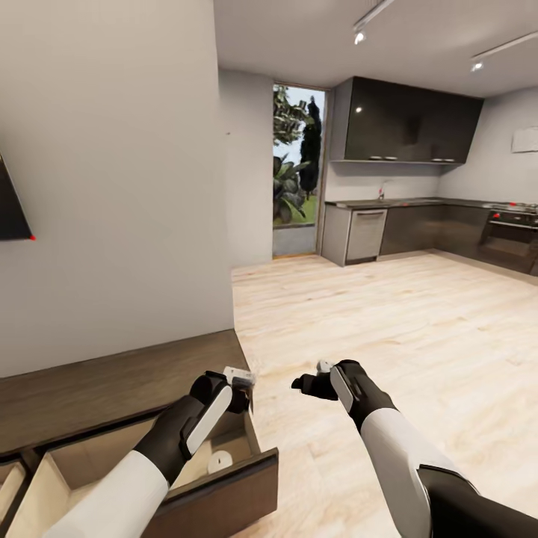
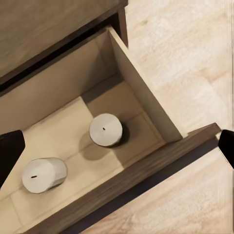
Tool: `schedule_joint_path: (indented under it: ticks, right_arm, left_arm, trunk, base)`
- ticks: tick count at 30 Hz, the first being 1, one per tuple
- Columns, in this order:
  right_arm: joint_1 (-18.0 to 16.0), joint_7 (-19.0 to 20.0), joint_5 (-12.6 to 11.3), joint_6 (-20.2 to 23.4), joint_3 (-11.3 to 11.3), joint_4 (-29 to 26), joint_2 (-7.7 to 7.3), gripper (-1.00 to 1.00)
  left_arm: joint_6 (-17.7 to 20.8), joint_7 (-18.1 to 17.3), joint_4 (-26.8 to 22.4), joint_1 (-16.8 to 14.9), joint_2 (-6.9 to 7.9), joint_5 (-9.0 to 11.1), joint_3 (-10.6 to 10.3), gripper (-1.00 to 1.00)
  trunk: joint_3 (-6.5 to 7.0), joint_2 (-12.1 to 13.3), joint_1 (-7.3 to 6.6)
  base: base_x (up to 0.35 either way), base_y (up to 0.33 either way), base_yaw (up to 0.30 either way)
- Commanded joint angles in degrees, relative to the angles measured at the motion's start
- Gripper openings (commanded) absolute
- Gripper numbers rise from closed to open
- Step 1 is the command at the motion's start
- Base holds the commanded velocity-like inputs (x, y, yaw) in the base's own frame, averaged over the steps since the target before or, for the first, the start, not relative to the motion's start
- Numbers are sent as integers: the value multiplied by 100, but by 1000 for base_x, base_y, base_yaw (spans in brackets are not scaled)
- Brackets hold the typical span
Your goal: Place each of the two pumpkins and all three candles from the living room inside a cabinet in the living room (use any cabinet), then make sure every cabinet is closed, and position the cauldron so it is next to a table in the living room.
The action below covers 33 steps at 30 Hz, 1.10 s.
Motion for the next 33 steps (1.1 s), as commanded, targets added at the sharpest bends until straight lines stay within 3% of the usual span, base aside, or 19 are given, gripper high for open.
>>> schedule_joint_path:
  ticks: [1,18,33]
  right_arm:
    - [-3,18,15,26,-36,-7,4,100]
    - [-3,17,16,26,-36,-5,-23,100]
    - [-3,9,15,34,-44,-4,-108,100]
  left_arm:
    - [12,58,-5,-4,3,62,-10,100]
    - [3,74,4,-4,2,62,-27,100]
    - [-5,83,11,-4,2,54,-28,100]
  trunk:
    - [19,39,-23]
    - [437,721,-397]
    - [718,1322,-726]
  base:
    - [0,0,-216]
    - [0,0,-214]
    - [0,0,-25]
